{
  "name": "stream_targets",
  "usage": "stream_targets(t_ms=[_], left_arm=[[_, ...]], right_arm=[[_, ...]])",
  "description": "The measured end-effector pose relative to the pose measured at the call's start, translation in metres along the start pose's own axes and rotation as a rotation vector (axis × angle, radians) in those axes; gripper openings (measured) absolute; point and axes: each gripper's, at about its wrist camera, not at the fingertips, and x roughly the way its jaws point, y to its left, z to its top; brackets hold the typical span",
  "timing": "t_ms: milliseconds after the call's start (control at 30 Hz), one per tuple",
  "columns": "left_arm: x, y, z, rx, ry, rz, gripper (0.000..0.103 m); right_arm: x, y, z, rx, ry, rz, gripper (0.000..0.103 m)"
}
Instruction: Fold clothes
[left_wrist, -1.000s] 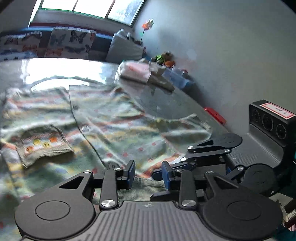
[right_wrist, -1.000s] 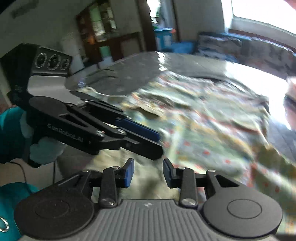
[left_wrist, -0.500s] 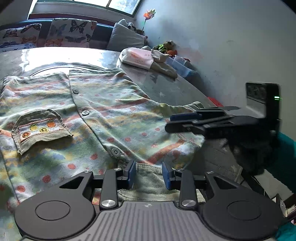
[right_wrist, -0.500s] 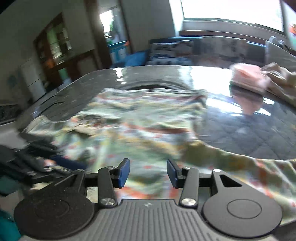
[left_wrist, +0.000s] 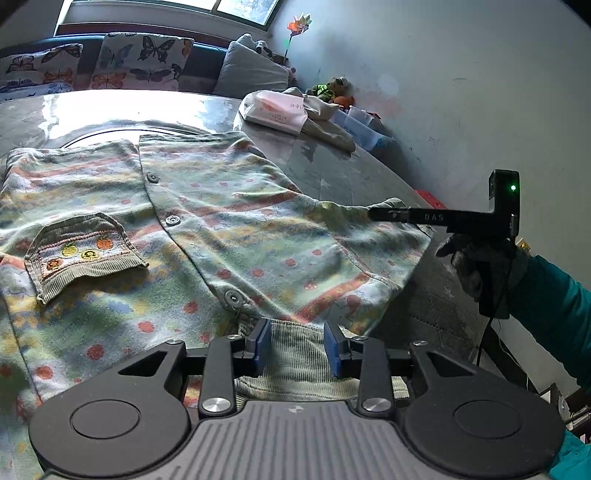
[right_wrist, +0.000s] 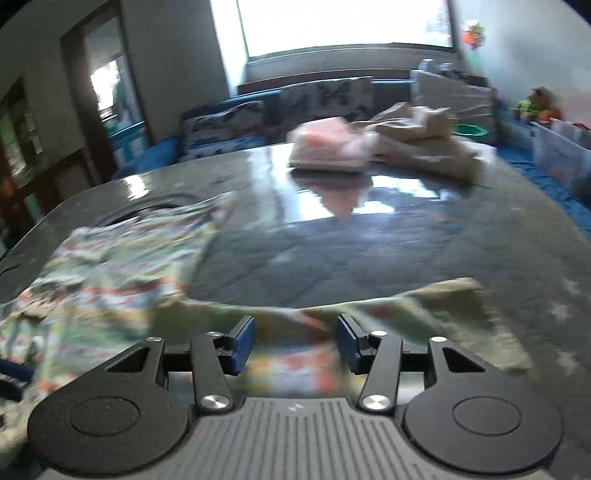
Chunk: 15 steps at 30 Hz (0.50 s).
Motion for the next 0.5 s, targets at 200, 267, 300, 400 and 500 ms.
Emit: stream_targets(t_ms=[200, 267, 300, 400, 500], left_arm=[[0.0, -0.002, 0.0, 0.003, 0.004, 0.005, 0.035], [0.001, -0.002, 0.0, 0.003, 0.006, 0.007, 0.035], [0.001, -0.002, 0.0, 0.003, 0.007, 0.007, 0.035], [0.001, -0.003, 0.0, 0.007, 0.008, 0.009, 0.037], [0.001, -0.005, 0.0, 0.017, 0.01, 0.01, 0.042]], right_arm=[[0.0, -0.038, 0.005, 0.063, -0.034, -0.096, 0.056], [0.0, -0.045, 0.006, 0.066, -0.039, -0.104, 0.055], [0.0, -0.046, 0.008, 0.062, -0.04, -0.107, 0.055], [-0.004, -0.044, 0.008, 0.055, -0.049, -0.12, 0.058], [-0.007, -0.039, 0.004, 0.03, -0.047, -0.129, 0.06]])
